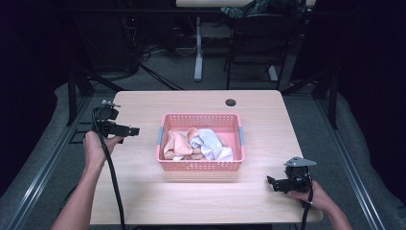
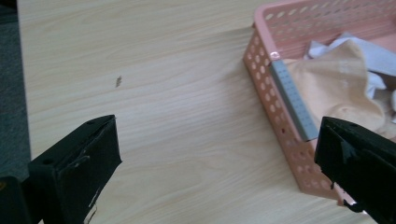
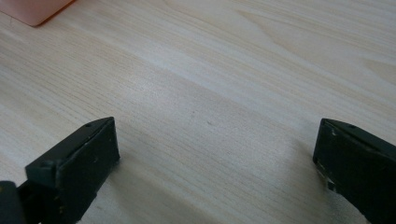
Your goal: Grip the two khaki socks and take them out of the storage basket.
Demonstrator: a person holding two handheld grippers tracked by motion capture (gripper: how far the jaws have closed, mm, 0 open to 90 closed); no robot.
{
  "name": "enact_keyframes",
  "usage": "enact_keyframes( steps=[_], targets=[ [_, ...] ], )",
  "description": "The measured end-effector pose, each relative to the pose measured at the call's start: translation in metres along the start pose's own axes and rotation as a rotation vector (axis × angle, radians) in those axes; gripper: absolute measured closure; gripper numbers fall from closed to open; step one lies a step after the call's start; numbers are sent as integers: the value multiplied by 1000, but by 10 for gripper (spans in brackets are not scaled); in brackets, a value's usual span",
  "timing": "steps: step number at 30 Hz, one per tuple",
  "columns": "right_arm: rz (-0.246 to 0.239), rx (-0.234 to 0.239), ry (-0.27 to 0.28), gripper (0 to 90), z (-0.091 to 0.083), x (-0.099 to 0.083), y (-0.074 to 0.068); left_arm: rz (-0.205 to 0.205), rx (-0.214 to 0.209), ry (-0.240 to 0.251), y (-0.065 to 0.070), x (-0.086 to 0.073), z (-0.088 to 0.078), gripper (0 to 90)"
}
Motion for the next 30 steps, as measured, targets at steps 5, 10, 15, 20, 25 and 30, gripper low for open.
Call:
enact_keyframes(
  steps=[5, 10, 15, 20, 25, 30],
  targets=[
    [-1, 2, -2, 0, 0, 0, 0, 32, -16, -2, 13, 10, 4, 1],
    [0, -2, 0, 0, 0, 0, 0, 61, -38, -6, 27, 21, 12, 1],
    [-1, -3, -1, 0, 0, 0, 0, 89, -57, -7, 41, 30, 19, 1],
    [0, -2, 0, 0, 0, 0, 0, 111, -77, -14, 53, 37, 27, 1],
    [1, -1, 1, 0, 0, 0, 0, 123, -99, -18, 62, 41, 34, 1],
    [2, -1, 2, 0, 0, 0, 0, 133, -118, -25, 70, 44, 42, 1]
  ],
)
Point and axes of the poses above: each handheld gripper's, and its own axes: z roughly forward along the jaws, x roughly out of its top, y roughly to its right, the point moved 2 cm from there along z, roughly forward along the jaws, and after that the axes turned 7 degrees about z, right-handed, at the moved point
